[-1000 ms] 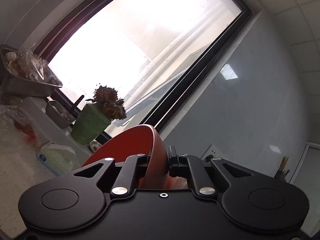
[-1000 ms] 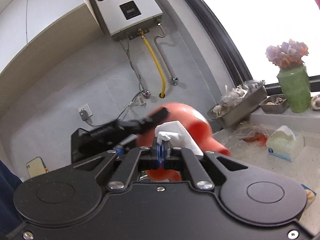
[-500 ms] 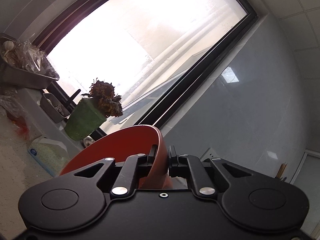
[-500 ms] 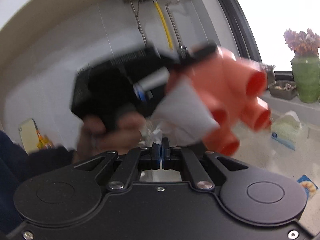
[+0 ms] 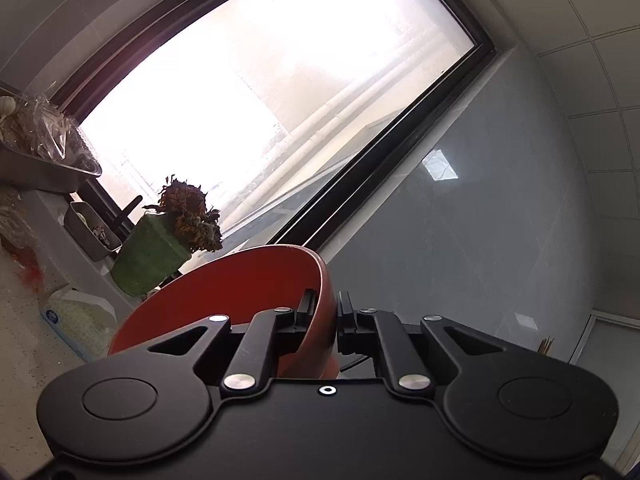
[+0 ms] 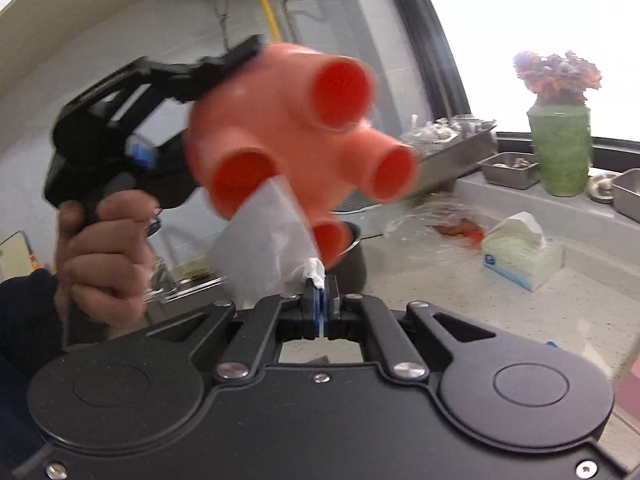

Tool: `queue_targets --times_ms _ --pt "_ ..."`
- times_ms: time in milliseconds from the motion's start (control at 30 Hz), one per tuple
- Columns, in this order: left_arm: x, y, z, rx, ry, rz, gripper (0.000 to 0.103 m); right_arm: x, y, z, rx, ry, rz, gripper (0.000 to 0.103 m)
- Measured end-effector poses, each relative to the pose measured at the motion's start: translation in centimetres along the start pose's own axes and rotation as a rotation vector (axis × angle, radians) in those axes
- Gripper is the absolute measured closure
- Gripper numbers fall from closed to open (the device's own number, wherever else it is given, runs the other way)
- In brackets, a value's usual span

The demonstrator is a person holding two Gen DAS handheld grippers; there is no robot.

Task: Clean bowl
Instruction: 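Wipe the bowl's feet and underside with the paper towel in the right tool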

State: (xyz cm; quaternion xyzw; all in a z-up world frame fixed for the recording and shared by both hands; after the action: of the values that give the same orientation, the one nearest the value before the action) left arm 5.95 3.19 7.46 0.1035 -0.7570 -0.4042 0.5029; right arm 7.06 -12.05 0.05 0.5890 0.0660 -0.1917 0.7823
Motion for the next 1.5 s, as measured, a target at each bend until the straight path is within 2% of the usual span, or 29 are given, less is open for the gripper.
queue_targets --times_ms 167,333,533,733,867,1000,1200,1500 --pt "0.8 0.0 0.3 0.002 -0.035 0.014 0.094 1.7 0.1 -0.9 0.004 -0.028 -0.020 0.101" --pt "1.4 -0.7 0.6 -0.025 -0.059 -0.012 0.094 4.2 2.2 -0.4 0.084 -0.056 -0.059 0.101" --pt "0.3 -1.4 1.1 -0.041 -0.021 -0.031 0.094 6.4 5.0 2.1 0.161 -0.075 -0.058 0.101" --pt "-2.0 -3.0 0.1 -0.083 0.040 -0.022 0.094 4.7 7.9 2.7 0.207 -0.035 0.013 0.101" --pt "-2.4 -3.7 -0.7 -0.106 0.035 -0.011 0.094 3.2 8.6 2.4 0.218 -0.033 0.059 0.101" --pt "-1.7 -3.3 -1.1 -0.096 0.011 -0.009 0.094 5.2 7.4 2.0 0.188 -0.120 0.005 0.101" --pt "-1.3 -2.6 -1.4 -0.075 -0.004 -0.009 0.094 7.9 2.4 0.4 0.063 -0.207 -0.121 0.101" --pt "-1.6 -2.3 -2.2 -0.070 -0.021 0.018 0.094 5.1 -2.1 -2.0 -0.011 -0.147 -0.162 0.101"
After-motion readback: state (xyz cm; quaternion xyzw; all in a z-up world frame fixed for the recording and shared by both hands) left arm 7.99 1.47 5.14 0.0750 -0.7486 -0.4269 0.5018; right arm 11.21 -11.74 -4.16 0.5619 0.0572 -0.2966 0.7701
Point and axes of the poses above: each gripper's, at about its wrist camera, not at the fingertips, and z roughly against the way its jaws point, x to its right, y to its top, the point moved 6 cm from there along -z, roughly the way its jaws point, and after that the axes turned 2 degrees about y, right-handed, at the moved point
